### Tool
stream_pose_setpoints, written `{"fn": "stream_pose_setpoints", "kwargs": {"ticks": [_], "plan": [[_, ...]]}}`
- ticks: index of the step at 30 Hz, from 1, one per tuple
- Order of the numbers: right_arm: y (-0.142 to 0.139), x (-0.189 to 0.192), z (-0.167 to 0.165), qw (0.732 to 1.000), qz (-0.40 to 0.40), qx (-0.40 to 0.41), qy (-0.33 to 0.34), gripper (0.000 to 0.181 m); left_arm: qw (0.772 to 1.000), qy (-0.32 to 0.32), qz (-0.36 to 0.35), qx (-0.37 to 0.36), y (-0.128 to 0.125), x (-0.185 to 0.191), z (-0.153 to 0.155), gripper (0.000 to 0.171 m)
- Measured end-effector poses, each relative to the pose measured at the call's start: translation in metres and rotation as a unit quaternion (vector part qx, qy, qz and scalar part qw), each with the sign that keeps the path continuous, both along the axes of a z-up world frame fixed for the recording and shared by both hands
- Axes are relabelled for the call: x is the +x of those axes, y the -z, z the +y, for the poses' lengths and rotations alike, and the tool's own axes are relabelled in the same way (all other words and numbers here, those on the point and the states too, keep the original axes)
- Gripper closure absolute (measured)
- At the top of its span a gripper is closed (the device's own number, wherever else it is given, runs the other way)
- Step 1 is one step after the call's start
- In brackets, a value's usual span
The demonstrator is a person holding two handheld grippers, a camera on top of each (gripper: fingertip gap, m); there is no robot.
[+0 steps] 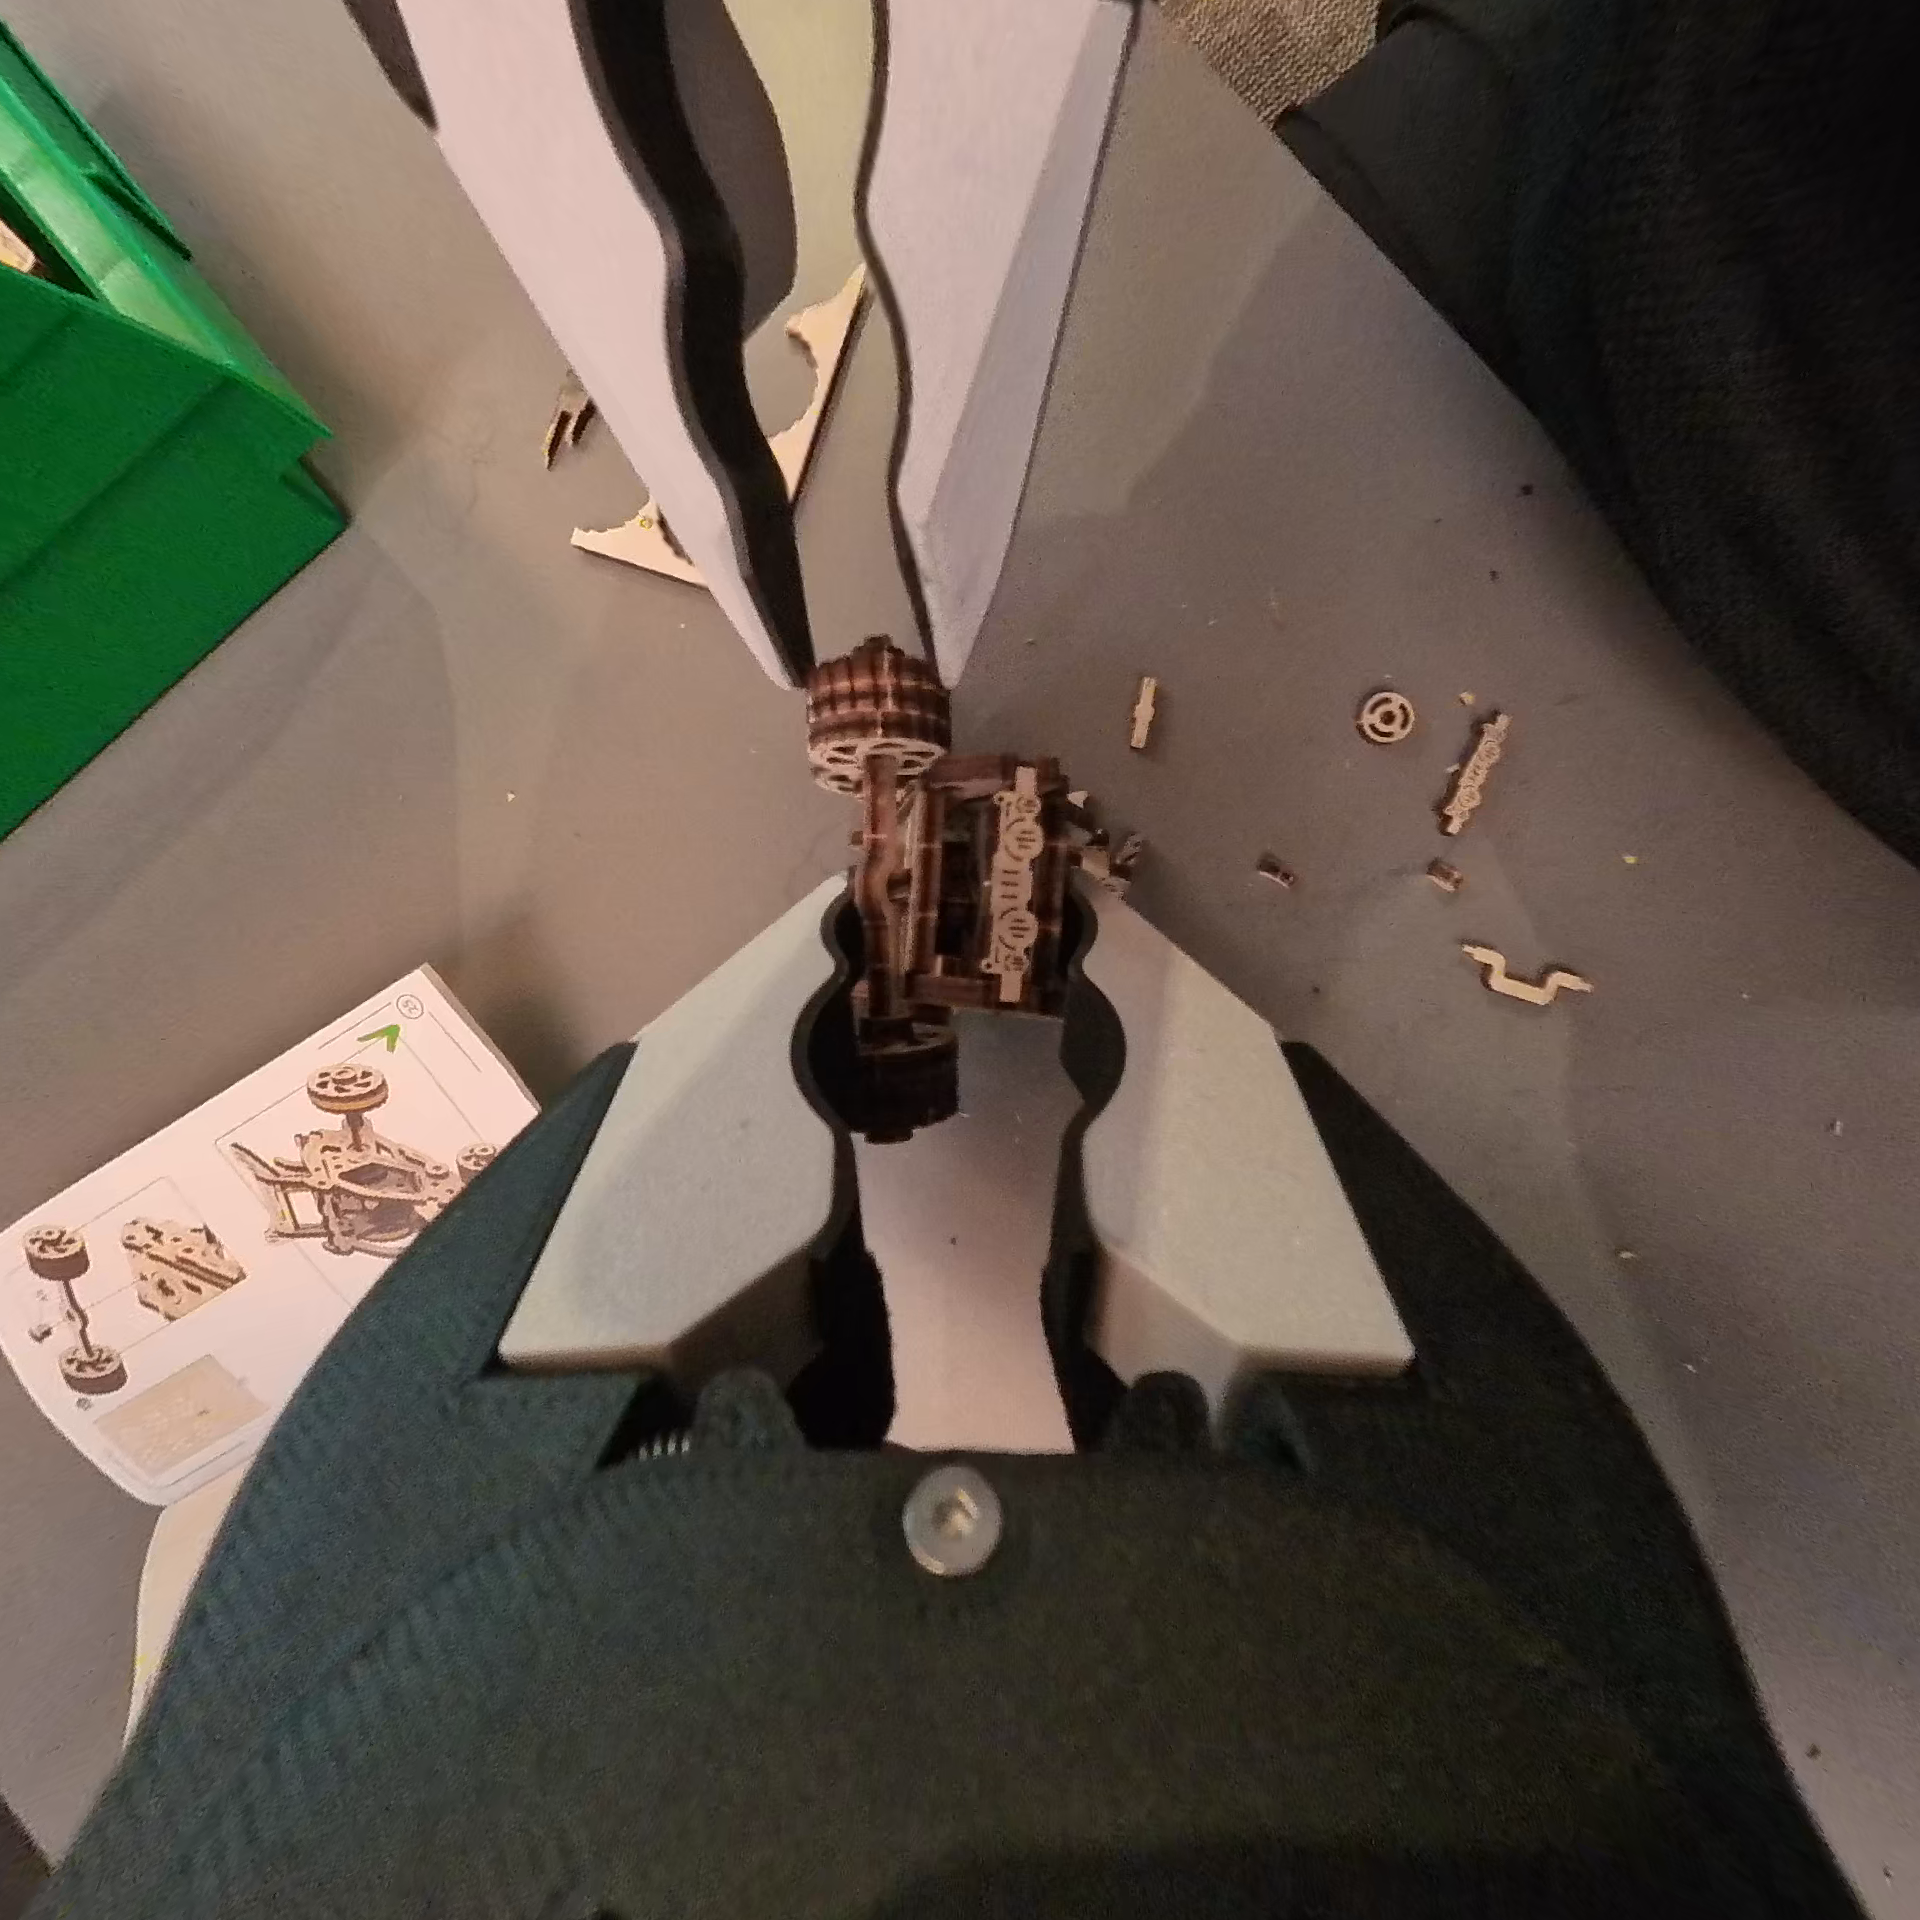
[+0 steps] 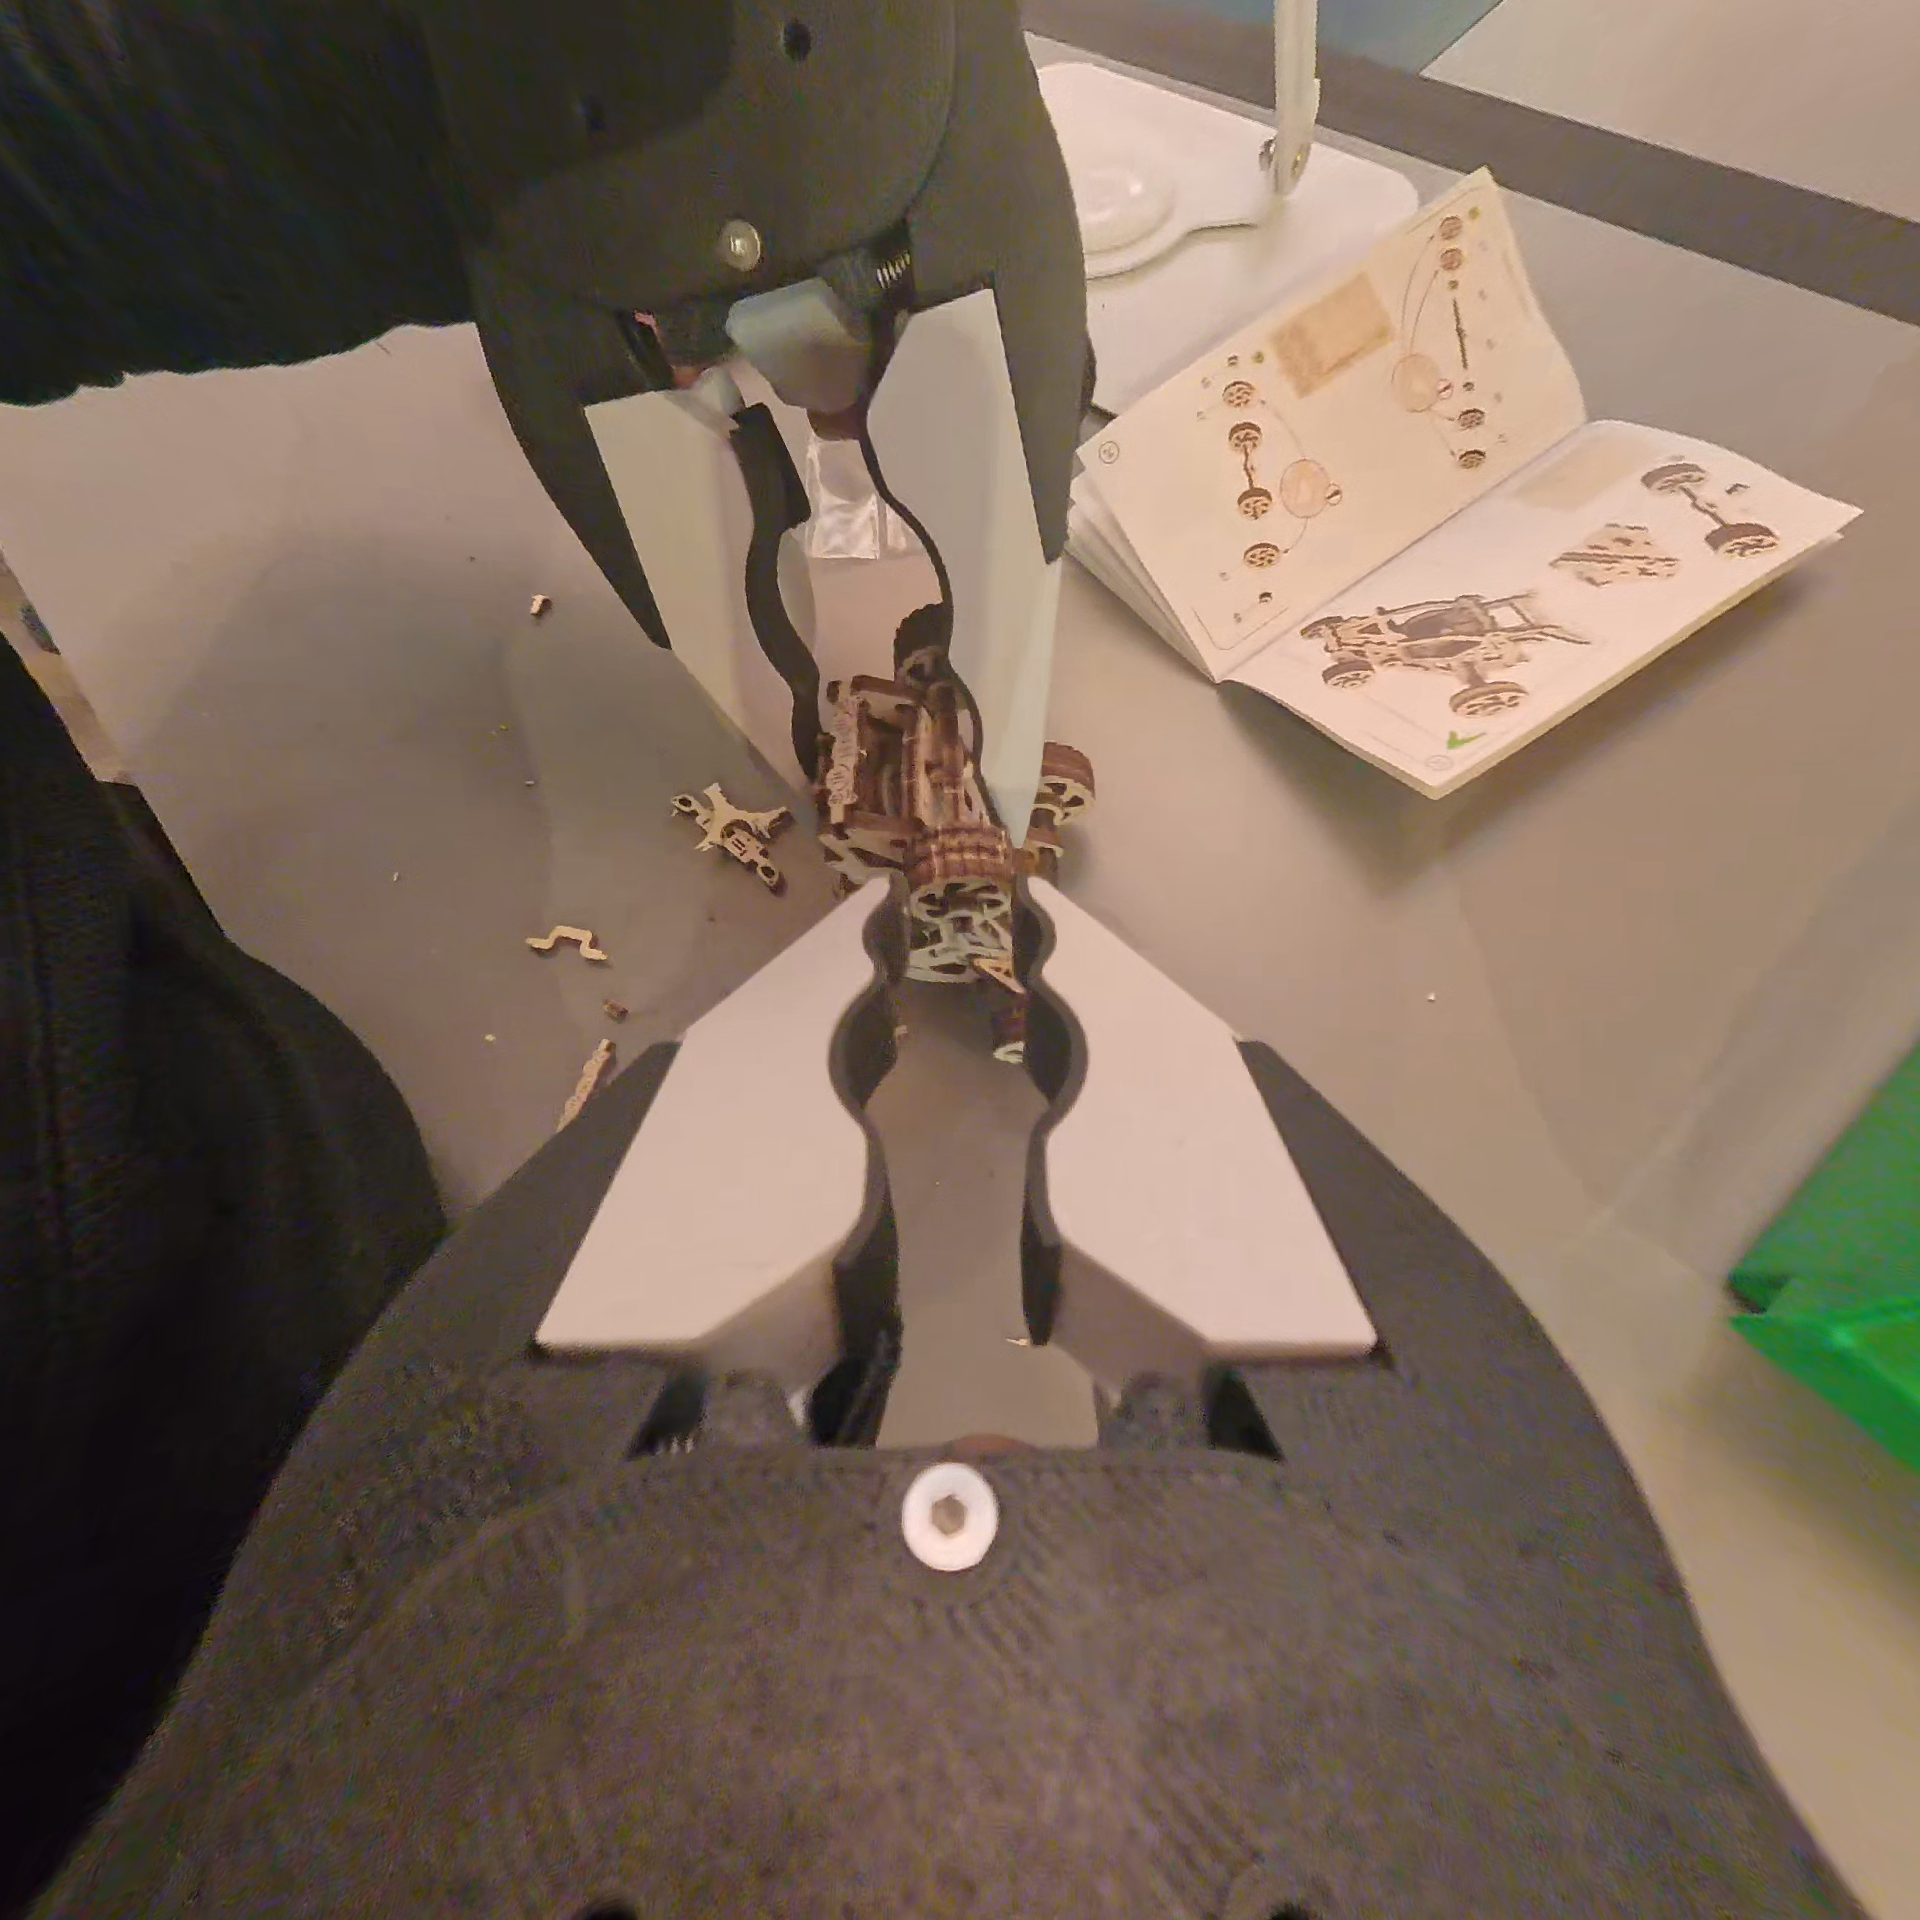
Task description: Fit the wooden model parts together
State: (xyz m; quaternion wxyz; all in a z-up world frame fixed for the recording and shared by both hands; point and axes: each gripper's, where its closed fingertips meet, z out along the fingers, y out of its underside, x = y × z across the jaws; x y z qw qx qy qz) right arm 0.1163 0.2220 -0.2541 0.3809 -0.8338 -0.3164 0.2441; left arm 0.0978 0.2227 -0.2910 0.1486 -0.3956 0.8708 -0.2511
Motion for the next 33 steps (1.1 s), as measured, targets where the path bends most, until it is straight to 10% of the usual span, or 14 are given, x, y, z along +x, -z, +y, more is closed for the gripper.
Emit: {"fn": "stream_pose_setpoints", "kwargs": {"ticks": [33], "plan": [[-0.001, -0.001, 0.002, 0.997, -0.055, 0.054, -0.003, 0.166, 0.995, -0.069, -0.074, -0.021, -0.008, 0.008, 0.0, 0.134]]}}
